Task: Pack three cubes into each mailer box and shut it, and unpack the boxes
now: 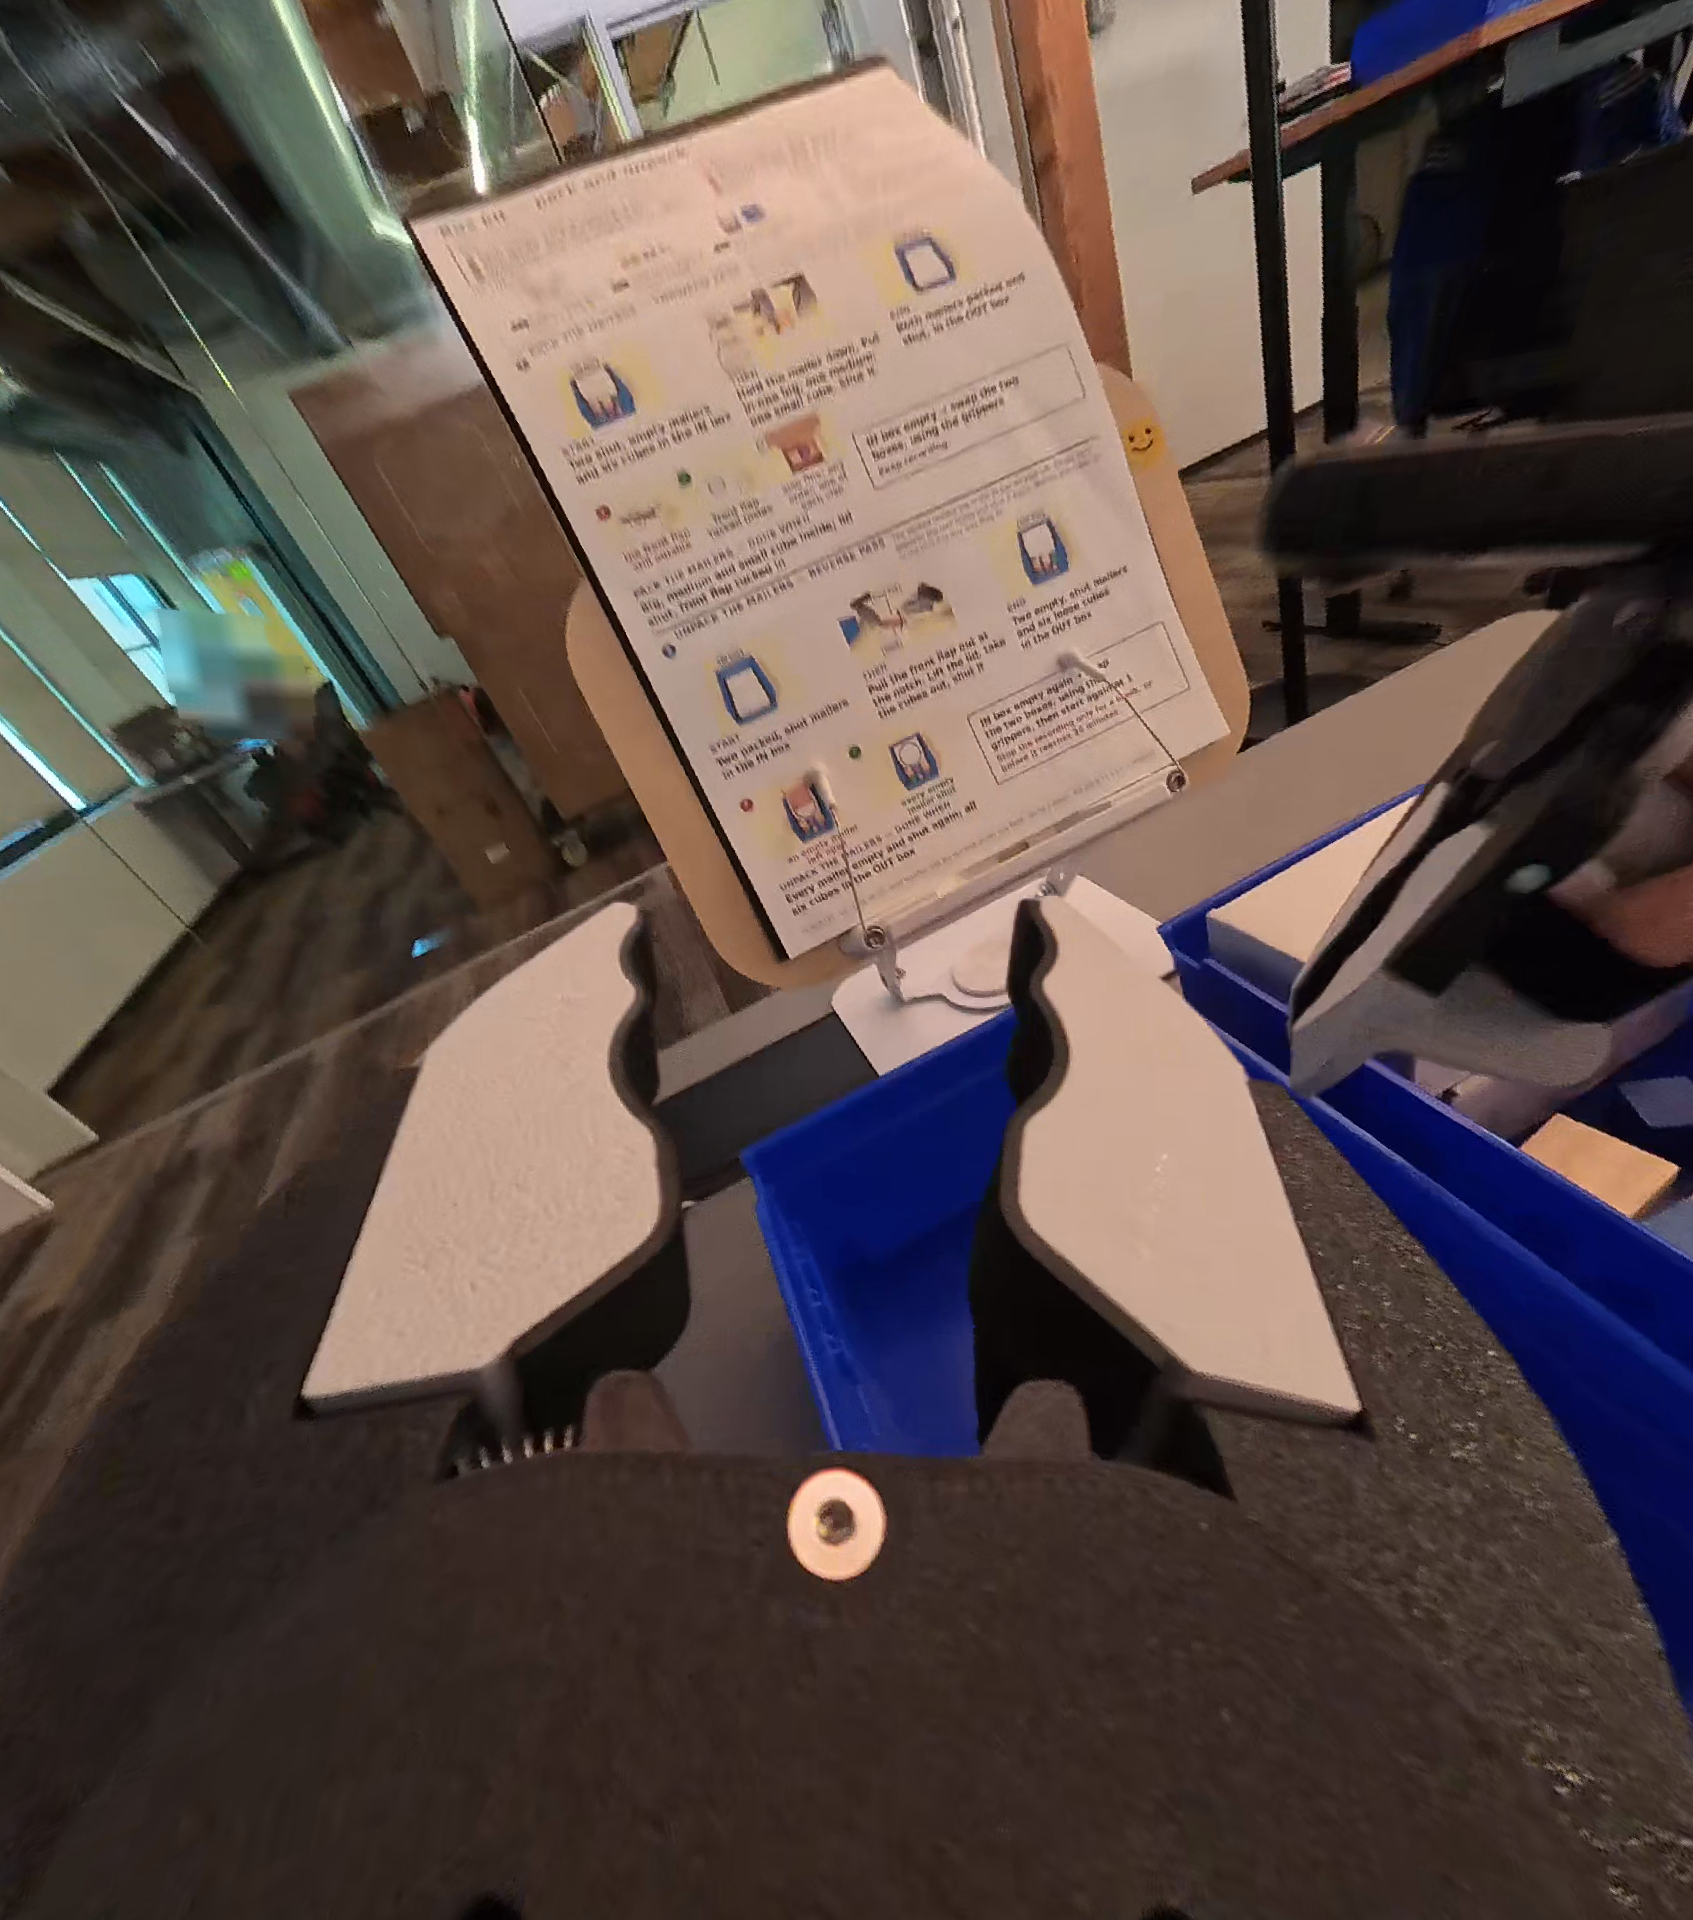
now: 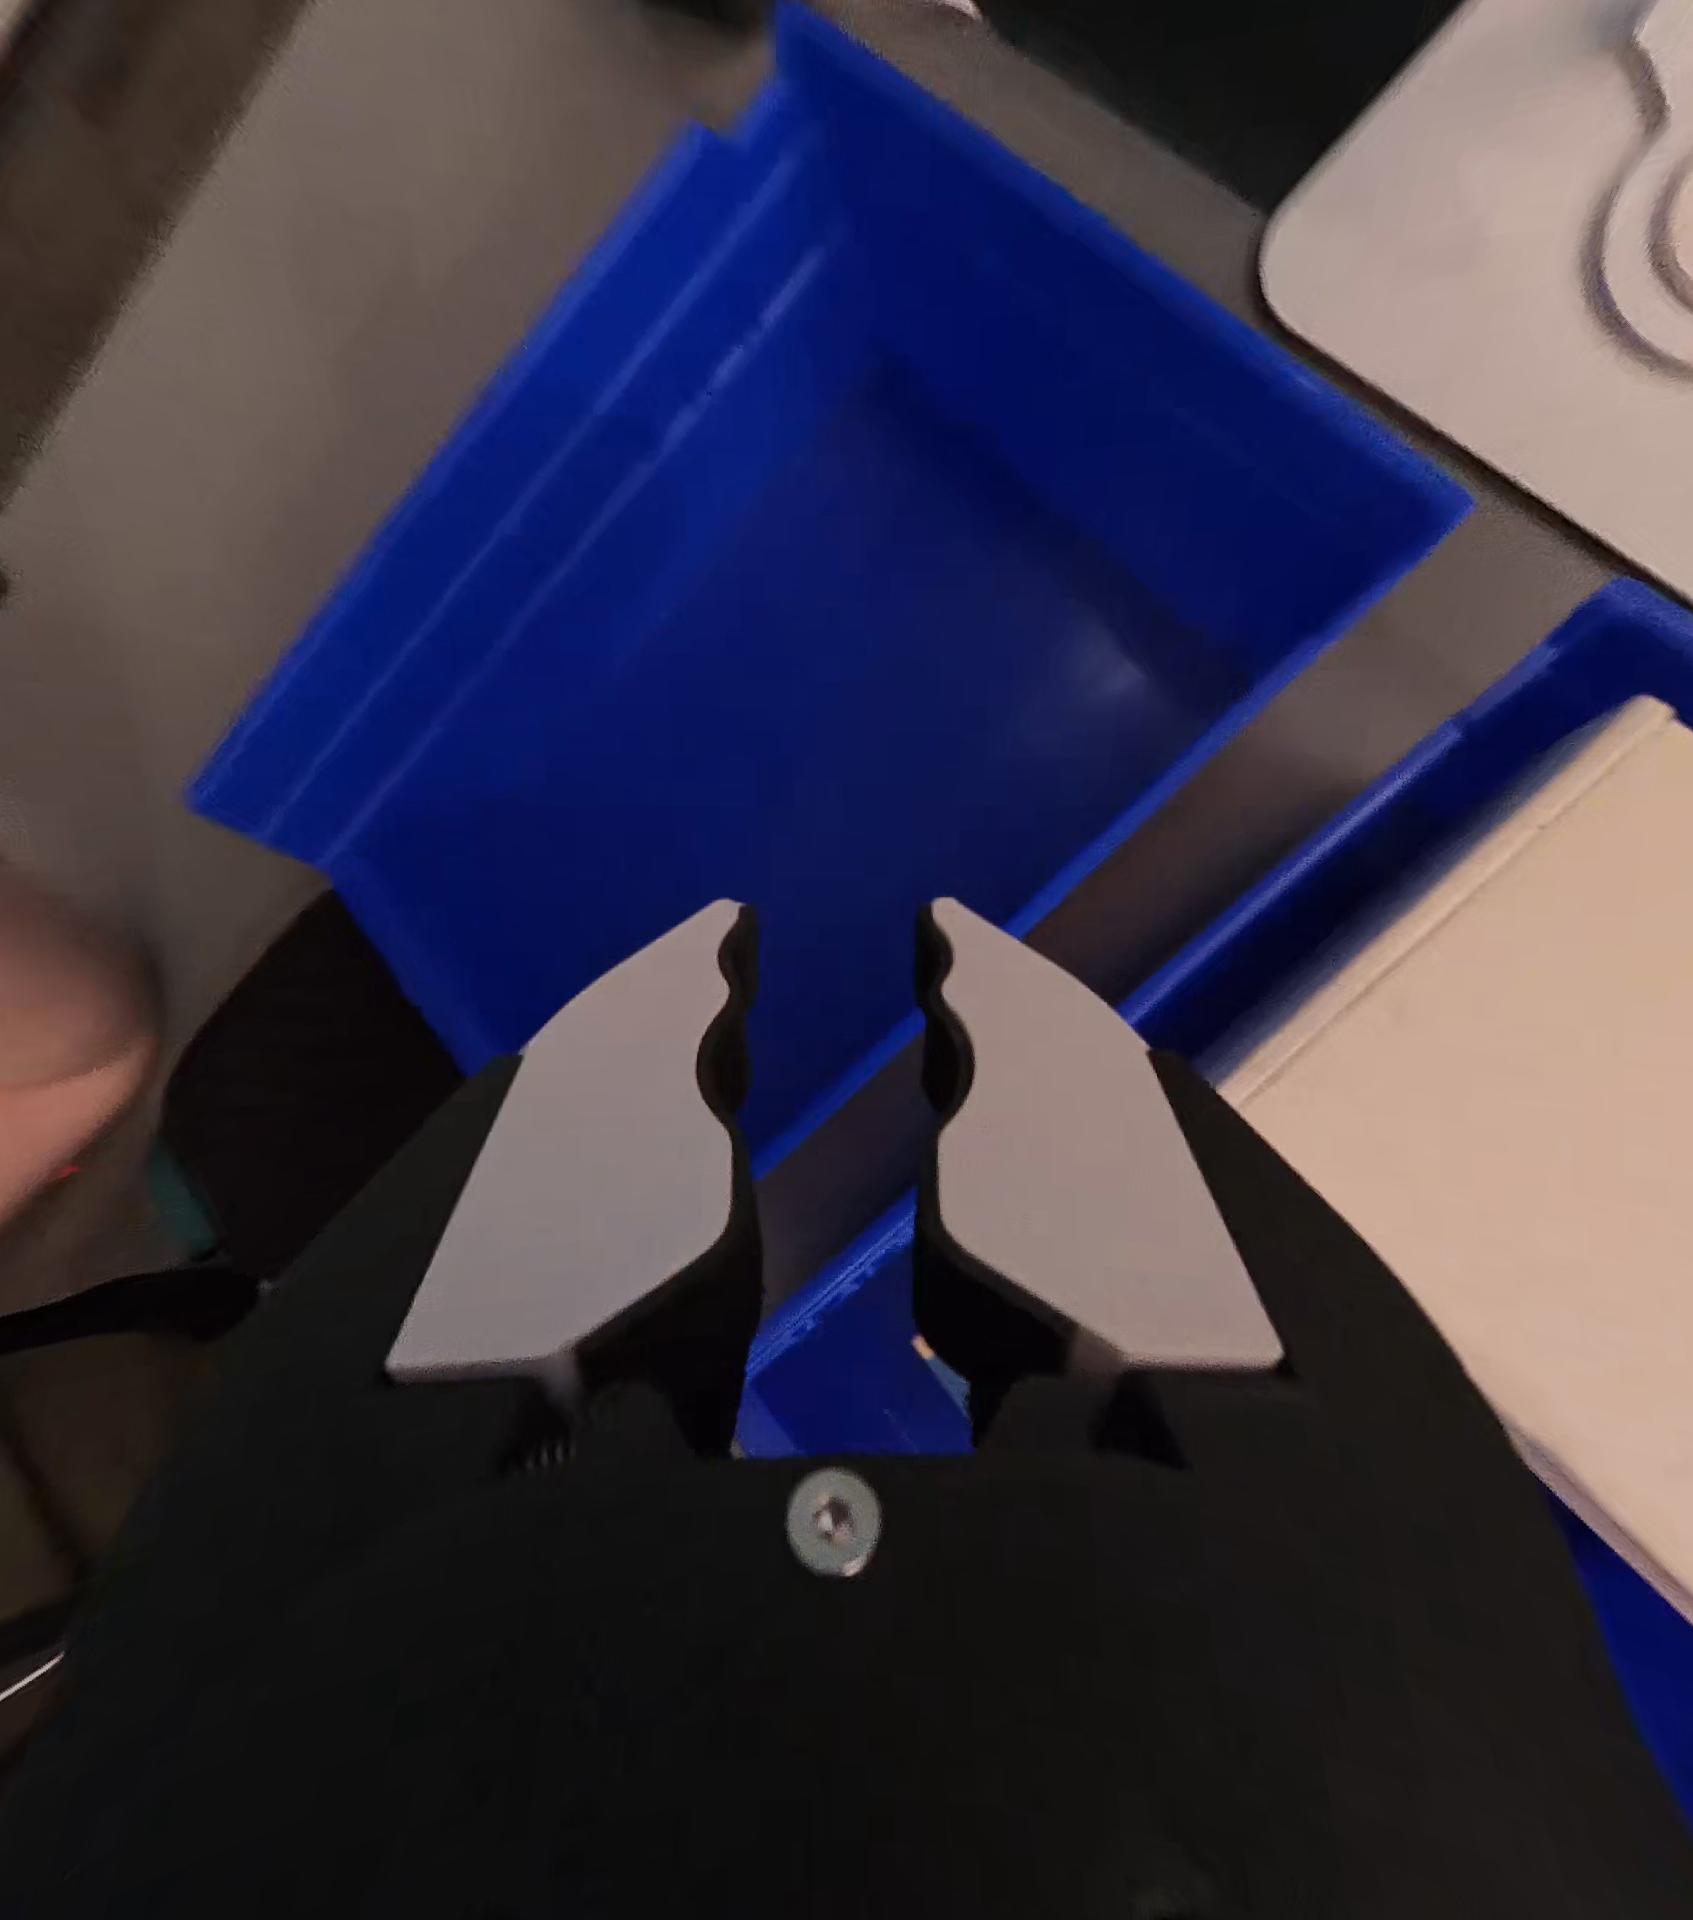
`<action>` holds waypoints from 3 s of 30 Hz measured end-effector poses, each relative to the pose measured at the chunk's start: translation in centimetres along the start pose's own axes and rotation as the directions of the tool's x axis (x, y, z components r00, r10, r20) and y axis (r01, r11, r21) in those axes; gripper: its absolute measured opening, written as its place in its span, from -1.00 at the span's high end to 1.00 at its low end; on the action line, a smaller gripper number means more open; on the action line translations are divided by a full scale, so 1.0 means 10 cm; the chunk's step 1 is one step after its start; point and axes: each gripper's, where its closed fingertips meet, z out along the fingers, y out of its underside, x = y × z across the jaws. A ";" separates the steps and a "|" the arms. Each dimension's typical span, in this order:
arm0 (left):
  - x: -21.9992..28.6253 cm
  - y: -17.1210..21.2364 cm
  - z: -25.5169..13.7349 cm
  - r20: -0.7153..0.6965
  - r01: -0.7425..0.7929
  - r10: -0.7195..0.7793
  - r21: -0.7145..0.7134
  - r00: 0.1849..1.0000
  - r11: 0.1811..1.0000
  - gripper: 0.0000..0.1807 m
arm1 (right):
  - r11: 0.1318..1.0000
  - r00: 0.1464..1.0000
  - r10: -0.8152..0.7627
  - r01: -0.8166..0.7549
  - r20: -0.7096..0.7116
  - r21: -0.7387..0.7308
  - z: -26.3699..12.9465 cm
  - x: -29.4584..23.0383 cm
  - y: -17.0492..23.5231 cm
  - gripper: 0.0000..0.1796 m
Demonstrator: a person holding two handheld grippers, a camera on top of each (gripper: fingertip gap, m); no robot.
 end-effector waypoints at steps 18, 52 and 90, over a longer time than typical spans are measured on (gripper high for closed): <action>0.04 -0.11 -0.11 -0.051 -0.027 0.027 -0.005 0.998 1.000 0.27 | 0.869 0.848 0.396 -0.470 -0.352 -0.155 0.53 0.32 0.27 0.67; -0.09 -0.63 -0.85 -0.119 0.163 -0.143 0.186 0.983 0.969 0.36 | 0.890 0.924 0.143 -0.277 -0.354 -0.363 0.27 0.09 -0.75 0.92; 2.33 1.49 0.83 -0.278 -0.131 -0.691 -0.957 0.667 0.259 0.51 | 0.646 0.585 0.589 -0.755 -0.557 -0.111 -3.00 2.88 2.66 0.89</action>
